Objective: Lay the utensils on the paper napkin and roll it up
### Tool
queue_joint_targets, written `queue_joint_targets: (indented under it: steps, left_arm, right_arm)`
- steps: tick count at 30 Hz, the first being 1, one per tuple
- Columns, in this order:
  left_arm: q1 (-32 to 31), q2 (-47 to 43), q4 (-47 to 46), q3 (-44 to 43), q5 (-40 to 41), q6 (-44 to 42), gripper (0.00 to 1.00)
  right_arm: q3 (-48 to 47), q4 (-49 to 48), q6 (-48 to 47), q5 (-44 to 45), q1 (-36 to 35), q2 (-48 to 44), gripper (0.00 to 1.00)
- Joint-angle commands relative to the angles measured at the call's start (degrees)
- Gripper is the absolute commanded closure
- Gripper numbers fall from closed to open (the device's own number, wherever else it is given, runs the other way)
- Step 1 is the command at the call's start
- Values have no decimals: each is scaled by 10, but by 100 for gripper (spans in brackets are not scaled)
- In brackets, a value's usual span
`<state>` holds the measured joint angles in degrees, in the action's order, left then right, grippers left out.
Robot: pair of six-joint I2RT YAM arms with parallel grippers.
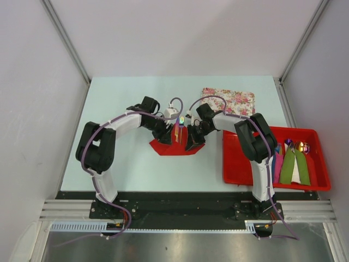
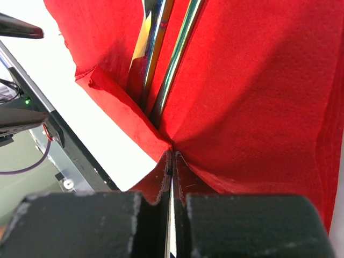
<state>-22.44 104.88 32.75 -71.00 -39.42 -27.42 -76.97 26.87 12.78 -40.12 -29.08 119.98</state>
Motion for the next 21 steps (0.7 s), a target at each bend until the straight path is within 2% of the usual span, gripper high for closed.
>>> queue_joint_targets:
  steps: [1, 8, 11, 14, 17, 21]
  left_arm:
    - [-1, 25, -10, -19, -23, 40, 44]
    - [-6, 45, -3, -28, -23, 41, 45]
    - [-9, 52, -1, -29, -30, 43, 49]
    - [-10, 58, -1, -32, -38, 42, 62]
    - [-10, 64, -1, -36, -41, 43, 70]
    - [-12, 74, 2, -42, -44, 42, 74]
  right_arm:
    - [2, -2, -3, 43, -4, -10, 100]
    - [3, -5, 2, 40, -3, -13, 100]
    - [3, -6, 3, 37, -3, -13, 100]
    - [2, -9, 6, 34, -2, -18, 100]
    - [-1, -16, 9, 29, 1, -27, 98]
    - [-8, -14, 10, 20, 2, -28, 97]
